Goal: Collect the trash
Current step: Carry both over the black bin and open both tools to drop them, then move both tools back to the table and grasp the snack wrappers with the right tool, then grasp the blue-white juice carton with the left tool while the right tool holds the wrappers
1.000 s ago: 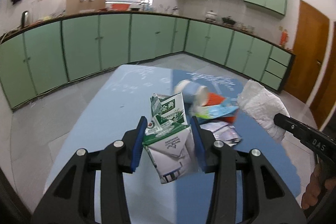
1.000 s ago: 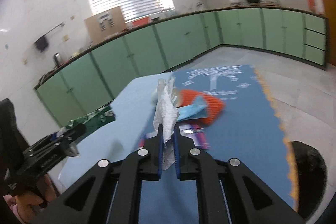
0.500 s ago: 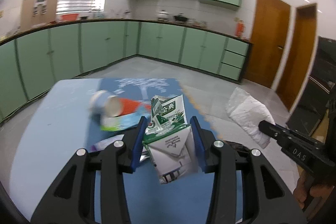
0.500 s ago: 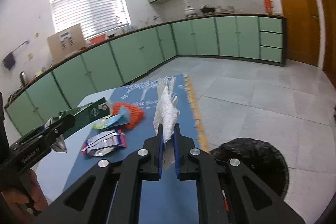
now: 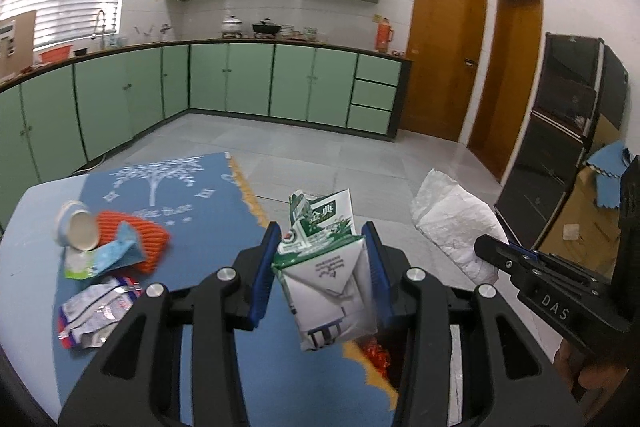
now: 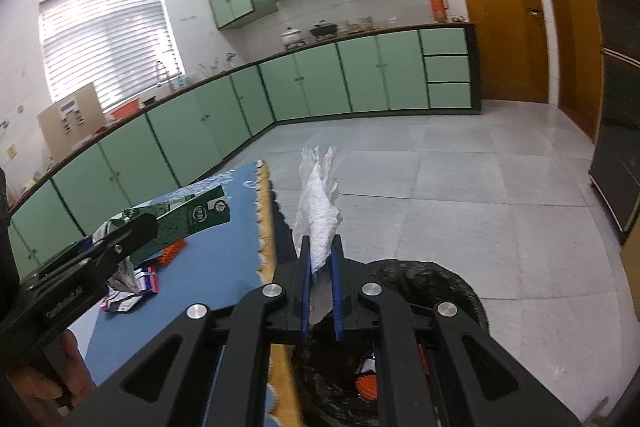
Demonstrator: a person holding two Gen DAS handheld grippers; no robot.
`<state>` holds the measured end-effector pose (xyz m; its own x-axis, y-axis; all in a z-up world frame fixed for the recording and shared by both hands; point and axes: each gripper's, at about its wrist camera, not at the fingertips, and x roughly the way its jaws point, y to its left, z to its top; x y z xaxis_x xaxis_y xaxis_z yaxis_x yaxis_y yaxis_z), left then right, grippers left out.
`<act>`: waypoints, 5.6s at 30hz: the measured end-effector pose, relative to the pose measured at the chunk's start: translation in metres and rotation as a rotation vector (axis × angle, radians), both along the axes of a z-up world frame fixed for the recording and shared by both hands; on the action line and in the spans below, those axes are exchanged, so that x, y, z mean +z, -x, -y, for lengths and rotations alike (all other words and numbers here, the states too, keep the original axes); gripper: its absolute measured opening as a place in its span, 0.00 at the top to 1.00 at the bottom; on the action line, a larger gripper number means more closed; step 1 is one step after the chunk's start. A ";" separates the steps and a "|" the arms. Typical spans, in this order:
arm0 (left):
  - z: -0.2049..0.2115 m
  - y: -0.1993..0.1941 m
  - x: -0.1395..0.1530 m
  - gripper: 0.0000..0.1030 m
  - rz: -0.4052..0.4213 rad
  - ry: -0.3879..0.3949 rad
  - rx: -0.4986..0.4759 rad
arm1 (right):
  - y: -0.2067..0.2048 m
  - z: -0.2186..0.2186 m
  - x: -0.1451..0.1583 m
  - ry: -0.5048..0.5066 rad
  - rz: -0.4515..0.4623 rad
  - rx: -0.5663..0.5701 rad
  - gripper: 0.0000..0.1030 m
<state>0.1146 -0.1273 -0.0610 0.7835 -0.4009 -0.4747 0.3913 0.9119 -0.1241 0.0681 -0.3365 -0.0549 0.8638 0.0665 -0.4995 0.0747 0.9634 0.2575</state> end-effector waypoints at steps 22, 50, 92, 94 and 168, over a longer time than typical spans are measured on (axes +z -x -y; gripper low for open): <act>0.090 -0.038 -0.042 0.62 -0.096 -0.078 -0.129 | -0.005 0.058 -0.065 -0.036 -0.145 -0.133 0.91; 0.072 -0.053 -0.038 0.37 -0.144 -0.039 -0.105 | -0.017 0.068 -0.074 0.047 -0.196 -0.209 0.19; -0.275 0.017 -0.026 0.28 -0.065 -0.136 0.631 | -0.114 -0.279 -0.060 0.160 -0.140 0.413 0.11; -0.278 0.016 -0.028 0.28 -0.064 -0.137 0.631 | -0.119 -0.284 -0.066 0.173 -0.165 0.404 0.12; -0.205 -0.104 -0.072 0.43 -0.283 0.011 0.340 | -0.115 -0.161 -0.063 0.098 -0.206 0.209 0.97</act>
